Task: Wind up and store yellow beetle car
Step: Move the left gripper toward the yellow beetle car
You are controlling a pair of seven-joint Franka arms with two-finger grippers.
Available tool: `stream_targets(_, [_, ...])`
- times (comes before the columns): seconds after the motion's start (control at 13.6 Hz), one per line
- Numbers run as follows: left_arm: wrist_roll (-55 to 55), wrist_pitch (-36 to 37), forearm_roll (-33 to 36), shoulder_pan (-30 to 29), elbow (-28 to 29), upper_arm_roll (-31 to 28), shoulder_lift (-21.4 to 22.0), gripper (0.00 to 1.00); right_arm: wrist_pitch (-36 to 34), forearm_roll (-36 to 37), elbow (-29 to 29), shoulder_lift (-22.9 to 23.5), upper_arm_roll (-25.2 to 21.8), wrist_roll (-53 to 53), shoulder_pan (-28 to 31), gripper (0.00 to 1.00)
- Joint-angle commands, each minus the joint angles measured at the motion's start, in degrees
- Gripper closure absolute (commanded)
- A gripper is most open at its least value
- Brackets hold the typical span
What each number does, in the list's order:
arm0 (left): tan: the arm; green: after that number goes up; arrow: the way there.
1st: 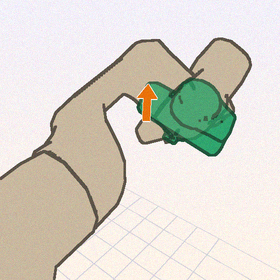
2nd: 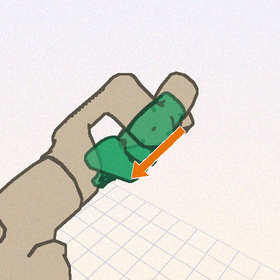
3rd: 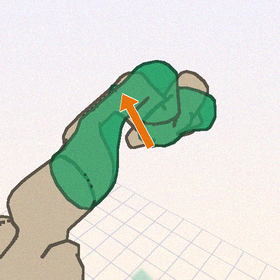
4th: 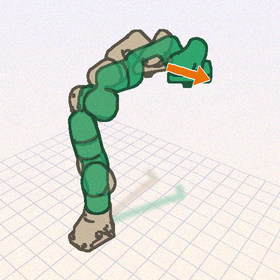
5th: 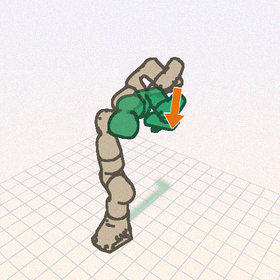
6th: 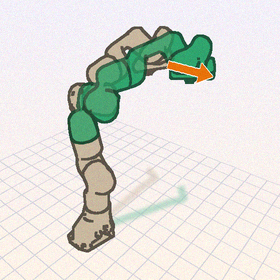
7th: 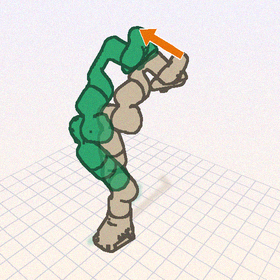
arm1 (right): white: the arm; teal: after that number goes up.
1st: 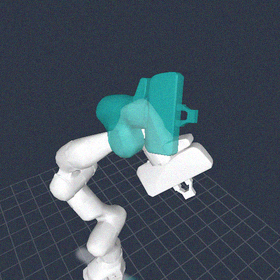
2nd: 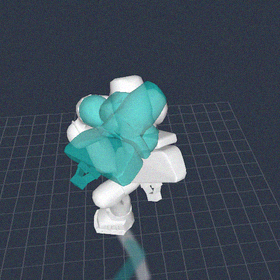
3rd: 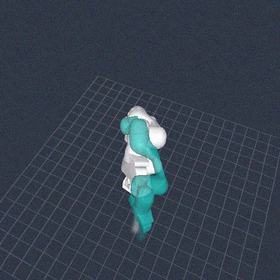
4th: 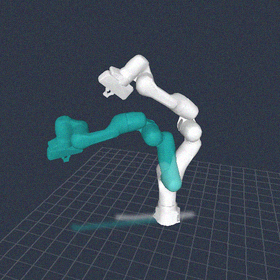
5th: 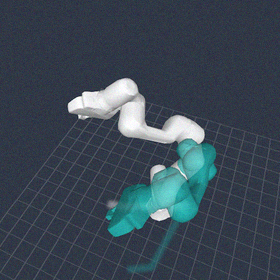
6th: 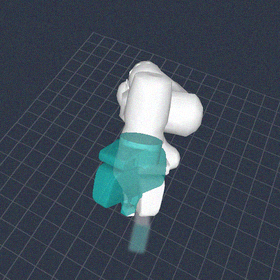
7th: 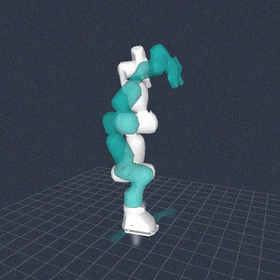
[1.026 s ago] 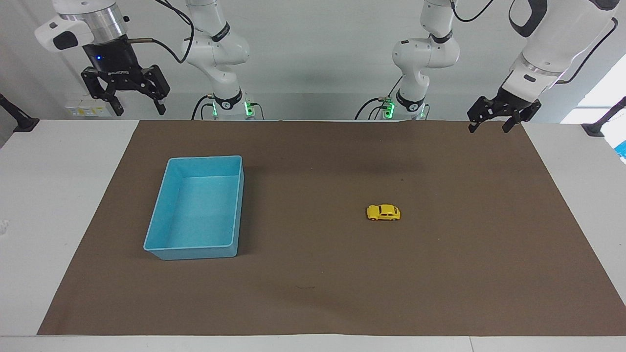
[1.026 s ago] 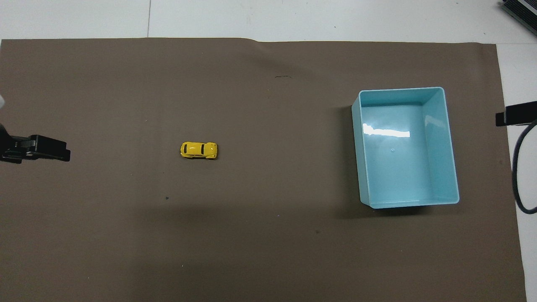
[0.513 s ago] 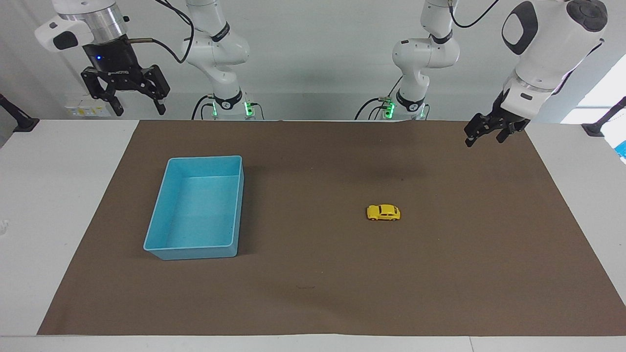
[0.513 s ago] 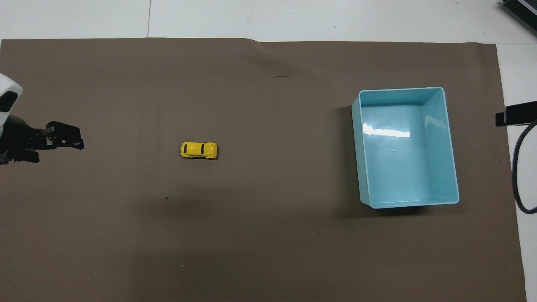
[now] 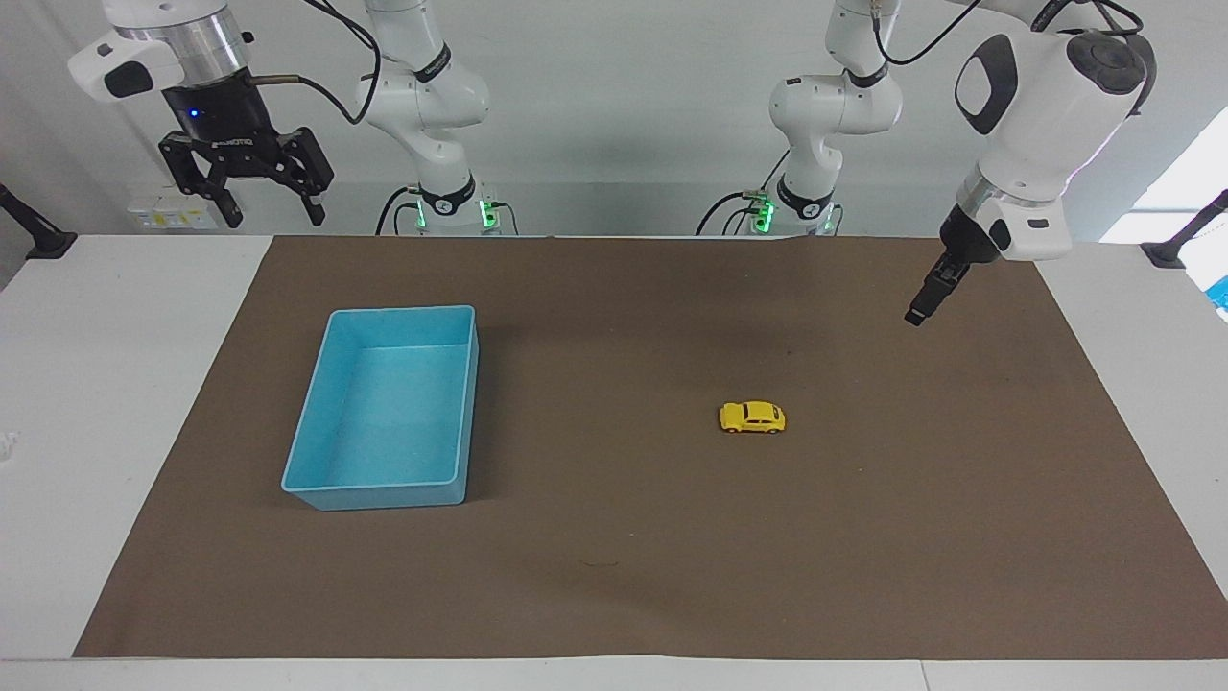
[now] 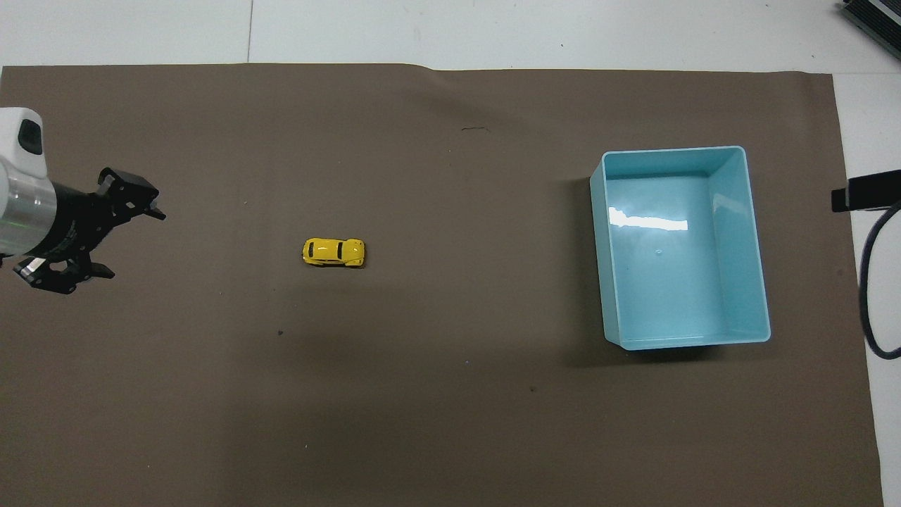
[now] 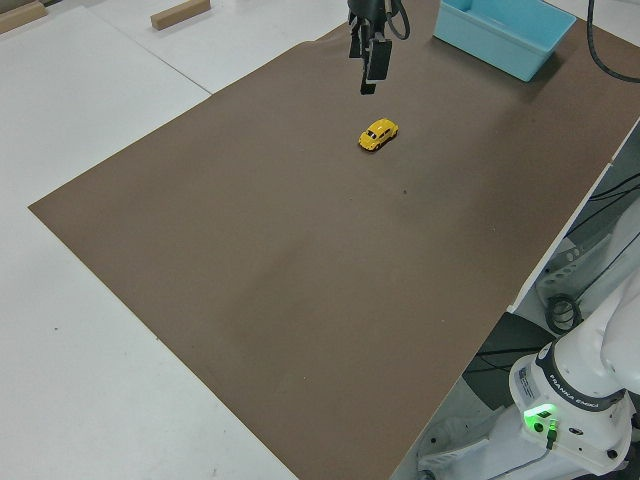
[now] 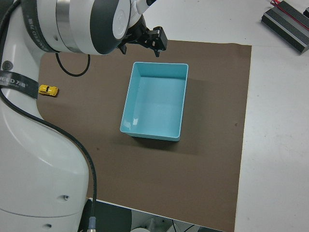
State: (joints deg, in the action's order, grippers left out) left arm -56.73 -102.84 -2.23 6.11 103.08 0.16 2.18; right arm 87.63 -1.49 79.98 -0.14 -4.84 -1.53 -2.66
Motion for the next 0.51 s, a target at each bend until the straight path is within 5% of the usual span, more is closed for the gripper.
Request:
stream_targets(0.0, [-11.5,-2.5,-0.1,1.9,1.1,-0.7,0.1,0.0,0.3,-0.6,1.1,-0.9,-0.1,1.1,0.2,0.0])
stream_targets(0.44, [-37.0,-8.5,-0.1,4.6,0.8,-0.6,-4.0,0.0,0.2,-0.6,1.1,-0.9,-0.1,1.1,0.1,0.0])
